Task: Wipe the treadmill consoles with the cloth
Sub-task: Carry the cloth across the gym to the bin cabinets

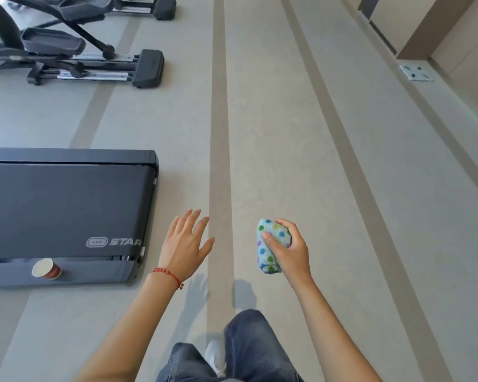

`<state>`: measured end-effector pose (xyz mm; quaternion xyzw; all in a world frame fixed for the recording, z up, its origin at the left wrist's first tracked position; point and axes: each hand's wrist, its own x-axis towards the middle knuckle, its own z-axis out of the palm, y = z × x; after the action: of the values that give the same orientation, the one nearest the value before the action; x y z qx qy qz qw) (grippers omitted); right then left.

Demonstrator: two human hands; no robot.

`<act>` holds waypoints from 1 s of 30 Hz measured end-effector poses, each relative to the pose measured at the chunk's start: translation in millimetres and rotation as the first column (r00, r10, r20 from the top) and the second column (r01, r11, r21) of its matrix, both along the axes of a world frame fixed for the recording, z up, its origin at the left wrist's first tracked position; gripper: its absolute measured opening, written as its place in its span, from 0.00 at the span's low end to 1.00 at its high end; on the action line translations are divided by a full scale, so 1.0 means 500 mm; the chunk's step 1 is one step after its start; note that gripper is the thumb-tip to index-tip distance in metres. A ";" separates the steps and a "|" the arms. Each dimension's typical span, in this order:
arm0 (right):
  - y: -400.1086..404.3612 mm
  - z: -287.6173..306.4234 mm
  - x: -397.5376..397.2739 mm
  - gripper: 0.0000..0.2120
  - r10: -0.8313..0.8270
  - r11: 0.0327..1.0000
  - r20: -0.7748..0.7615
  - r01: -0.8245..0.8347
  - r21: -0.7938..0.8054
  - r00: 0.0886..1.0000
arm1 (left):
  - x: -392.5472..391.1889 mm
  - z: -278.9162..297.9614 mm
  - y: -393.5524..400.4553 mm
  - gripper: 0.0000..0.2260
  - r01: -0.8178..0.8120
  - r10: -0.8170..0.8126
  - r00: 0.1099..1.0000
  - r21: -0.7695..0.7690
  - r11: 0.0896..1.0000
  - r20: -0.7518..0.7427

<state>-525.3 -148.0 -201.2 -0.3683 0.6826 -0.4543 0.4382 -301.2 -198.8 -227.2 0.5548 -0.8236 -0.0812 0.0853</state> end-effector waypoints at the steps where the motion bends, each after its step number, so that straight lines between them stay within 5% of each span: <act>1: -0.043 -0.003 -0.008 0.15 0.001 1.000 0.001 -0.001 0.001 1.000 | -0.009 -0.003 -0.042 0.26 0.000 0.000 1.000 0.003 1.000 -0.001; 30: -1.422 -0.007 -0.190 0.15 0.051 0.998 0.006 -0.051 -0.035 0.999 | -0.185 0.003 -1.383 0.30 -0.039 0.037 0.997 -0.032 0.999 -0.068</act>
<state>-620.4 -858.8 -204.7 -0.3916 0.6632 -0.4562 0.4456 -393.7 -890.2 -225.8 0.5658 -0.8108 -0.0843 0.1237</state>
